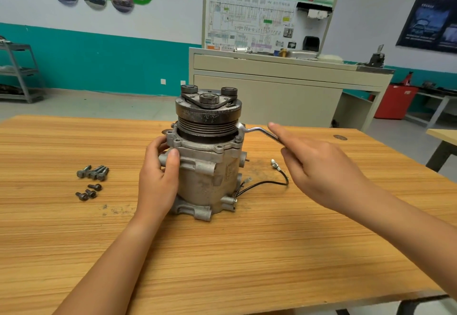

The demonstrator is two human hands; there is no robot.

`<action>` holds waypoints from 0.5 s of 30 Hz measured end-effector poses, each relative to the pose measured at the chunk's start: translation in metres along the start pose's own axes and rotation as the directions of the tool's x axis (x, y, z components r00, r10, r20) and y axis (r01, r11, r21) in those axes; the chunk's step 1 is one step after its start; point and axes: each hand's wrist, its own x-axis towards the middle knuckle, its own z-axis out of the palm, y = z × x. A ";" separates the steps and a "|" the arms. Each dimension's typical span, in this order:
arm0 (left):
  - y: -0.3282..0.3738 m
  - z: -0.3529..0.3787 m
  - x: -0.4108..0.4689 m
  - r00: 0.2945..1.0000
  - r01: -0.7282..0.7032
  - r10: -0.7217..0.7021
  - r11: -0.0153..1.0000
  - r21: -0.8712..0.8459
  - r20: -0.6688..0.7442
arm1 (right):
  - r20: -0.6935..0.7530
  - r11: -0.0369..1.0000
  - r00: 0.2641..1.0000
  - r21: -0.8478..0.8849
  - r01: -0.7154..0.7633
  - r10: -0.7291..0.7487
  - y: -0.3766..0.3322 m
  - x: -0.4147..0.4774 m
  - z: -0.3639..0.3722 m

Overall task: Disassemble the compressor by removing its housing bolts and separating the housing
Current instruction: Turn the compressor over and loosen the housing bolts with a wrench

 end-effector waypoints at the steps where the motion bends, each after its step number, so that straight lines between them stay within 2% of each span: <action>1: 0.001 0.000 0.000 1.000 0.000 0.000 1.000 -0.002 0.001 | 0.037 0.999 0.998 -0.004 -0.044 0.044 -0.002 -0.001 -0.001; 5: 0.001 0.000 0.000 1.000 0.000 0.000 1.000 -0.012 0.006 | 0.100 0.977 0.989 -0.197 -0.086 0.107 -0.006 0.001 -0.001; 10: 0.000 0.001 0.000 1.000 -0.011 0.011 1.000 0.003 -0.002 | 0.189 0.941 0.961 -0.310 -0.136 0.201 -0.010 0.009 0.000; 15: -0.001 0.001 0.001 1.000 -0.015 0.015 1.000 -0.004 -0.004 | 0.255 0.885 0.939 -0.456 -0.093 0.230 -0.023 0.020 -0.010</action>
